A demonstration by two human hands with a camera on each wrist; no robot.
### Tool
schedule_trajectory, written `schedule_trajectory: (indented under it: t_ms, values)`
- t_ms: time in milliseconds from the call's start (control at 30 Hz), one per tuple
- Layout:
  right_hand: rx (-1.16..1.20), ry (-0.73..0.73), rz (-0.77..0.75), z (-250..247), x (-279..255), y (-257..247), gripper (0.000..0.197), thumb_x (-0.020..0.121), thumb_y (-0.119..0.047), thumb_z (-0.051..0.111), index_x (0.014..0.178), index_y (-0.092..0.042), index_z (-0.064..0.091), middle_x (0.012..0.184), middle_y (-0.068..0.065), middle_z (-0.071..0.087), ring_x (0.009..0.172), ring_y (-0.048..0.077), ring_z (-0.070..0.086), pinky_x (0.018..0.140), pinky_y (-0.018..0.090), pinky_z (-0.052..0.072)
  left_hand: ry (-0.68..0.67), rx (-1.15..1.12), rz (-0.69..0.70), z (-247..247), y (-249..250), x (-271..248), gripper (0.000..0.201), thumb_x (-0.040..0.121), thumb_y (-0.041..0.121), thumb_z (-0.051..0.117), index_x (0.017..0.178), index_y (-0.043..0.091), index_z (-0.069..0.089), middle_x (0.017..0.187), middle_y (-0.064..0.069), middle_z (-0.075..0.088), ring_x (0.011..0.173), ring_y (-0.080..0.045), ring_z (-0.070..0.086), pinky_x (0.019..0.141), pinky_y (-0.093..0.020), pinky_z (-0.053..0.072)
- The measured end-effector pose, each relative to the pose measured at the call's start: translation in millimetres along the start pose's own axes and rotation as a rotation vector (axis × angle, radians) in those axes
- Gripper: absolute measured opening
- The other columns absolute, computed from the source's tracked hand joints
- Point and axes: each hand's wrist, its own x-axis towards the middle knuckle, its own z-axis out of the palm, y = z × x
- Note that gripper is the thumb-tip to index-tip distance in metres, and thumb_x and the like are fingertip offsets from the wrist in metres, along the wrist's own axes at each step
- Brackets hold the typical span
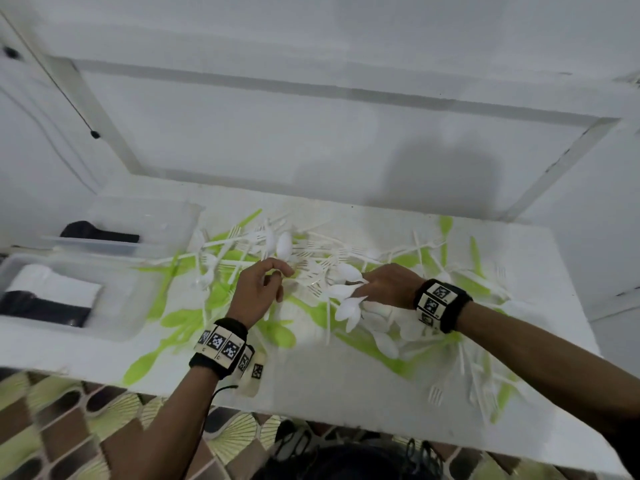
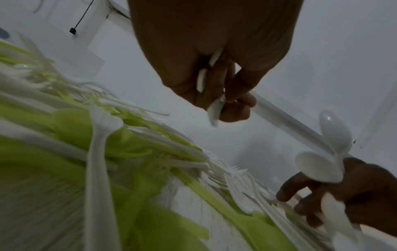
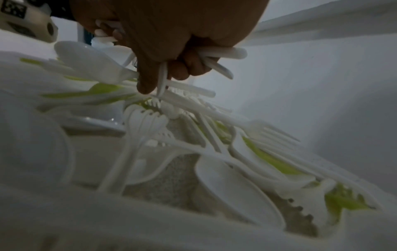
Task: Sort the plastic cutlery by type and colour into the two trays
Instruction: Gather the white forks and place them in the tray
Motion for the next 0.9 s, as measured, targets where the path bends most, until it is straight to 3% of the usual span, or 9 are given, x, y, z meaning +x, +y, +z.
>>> schedule_trajectory:
  t_ms: [100, 200, 267, 367, 467, 567, 667, 733, 900]
  values:
    - [-0.076, 0.21, -0.017, -6, 1, 3, 0.041, 0.048, -0.009, 0.1, 0.08, -0.025, 0.081, 0.057, 0.002, 0.057, 0.038, 0.022, 0.055, 0.039, 0.015, 0.029, 0.043, -0.027, -0.03, 6, 2, 0, 0.029, 0.096, -0.009, 0.048, 0.083, 0.007, 0.068, 0.094, 0.004, 0.072, 0.048, -0.025, 0.059, 0.06, -0.031, 0.049]
    - [-0.004, 0.503, -0.006, -9, -3, 7, 0.012, 0.08, -0.03, 0.077, 0.084, -0.019, 0.082, 0.06, 0.006, 0.063, 0.043, 0.026, 0.061, 0.04, 0.023, 0.043, 0.026, -0.038, -0.042, 13, 5, 2, 0.027, 0.1, -0.004, 0.048, 0.087, 0.006, 0.069, 0.096, 0.006, 0.073, 0.05, -0.027, 0.062, 0.06, -0.028, 0.05]
    - [0.172, 0.698, 0.178, -9, -10, 11, 0.028, 0.084, -0.041, 0.068, 0.088, -0.018, 0.082, 0.068, 0.002, 0.071, 0.053, 0.023, 0.067, 0.049, 0.027, 0.051, -0.029, 0.014, -0.015, 20, 3, 6, 0.029, 0.102, -0.002, 0.046, 0.091, 0.008, 0.072, 0.099, 0.006, 0.073, 0.05, -0.025, 0.063, 0.059, -0.028, 0.051]
    - [0.657, 0.841, 0.596, -18, -20, 15, 0.013, 0.078, -0.033, 0.086, 0.073, -0.024, 0.078, 0.068, -0.011, 0.073, 0.066, 0.002, 0.066, 0.067, 0.025, 0.052, -0.124, 0.188, 0.043, 32, 0, 15, 0.041, 0.099, -0.006, 0.044, 0.096, 0.017, 0.078, 0.093, 0.001, 0.07, 0.05, -0.004, 0.056, 0.056, -0.023, 0.047]
    - [0.715, 0.74, 0.788, -23, -29, 23, 0.022, 0.092, -0.032, 0.074, 0.079, -0.015, 0.077, 0.073, -0.004, 0.075, 0.069, 0.008, 0.068, 0.07, 0.025, 0.047, -0.172, 0.226, 0.015, 48, 7, 24, 0.039, 0.098, -0.002, 0.044, 0.095, 0.016, 0.079, 0.085, 0.011, 0.066, 0.059, 0.007, 0.055, 0.058, -0.018, 0.039]
    - [0.517, 0.556, 0.903, -18, -29, 35, 0.026, 0.103, -0.031, 0.055, 0.1, -0.019, 0.077, 0.1, 0.005, 0.075, 0.094, 0.024, 0.068, 0.08, 0.032, 0.044, -0.168, 0.166, 0.012, 65, 18, 27, 0.042, 0.096, 0.015, 0.037, 0.089, 0.015, 0.079, 0.077, 0.006, 0.063, 0.056, 0.003, 0.053, 0.059, -0.025, 0.038]
    - [0.371, 0.476, 0.925, -13, -15, 48, 0.024, 0.098, -0.032, 0.06, 0.115, -0.019, 0.073, 0.118, 0.011, 0.072, 0.11, 0.035, 0.064, 0.091, 0.037, 0.045, -0.134, 0.157, 0.043, 75, 27, 23, 0.042, 0.091, 0.023, 0.037, 0.081, 0.02, 0.078, 0.086, 0.012, 0.072, 0.077, 0.001, 0.064, 0.073, -0.029, 0.048]
    - [0.29, 0.36, 0.922, -11, -1, 56, 0.04, 0.095, -0.038, 0.063, 0.131, -0.02, 0.065, 0.13, 0.012, 0.067, 0.12, 0.036, 0.058, 0.1, 0.038, 0.044, -0.111, 0.165, 0.037, 79, 29, 18, 0.038, 0.091, 0.024, 0.039, 0.078, 0.025, 0.076, 0.092, 0.011, 0.075, 0.088, -0.011, 0.068, 0.081, -0.032, 0.052]
    - [0.19, 0.044, 0.877, -4, 28, 69, 0.061, 0.096, -0.039, 0.063, 0.152, -0.023, 0.044, 0.147, 0.014, 0.048, 0.137, 0.033, 0.044, 0.109, 0.038, 0.037, -0.073, 0.166, 0.009, 72, 15, 4, 0.035, 0.094, 0.011, 0.048, 0.08, 0.023, 0.078, 0.096, 0.012, 0.076, 0.09, -0.016, 0.069, 0.078, -0.042, 0.055]
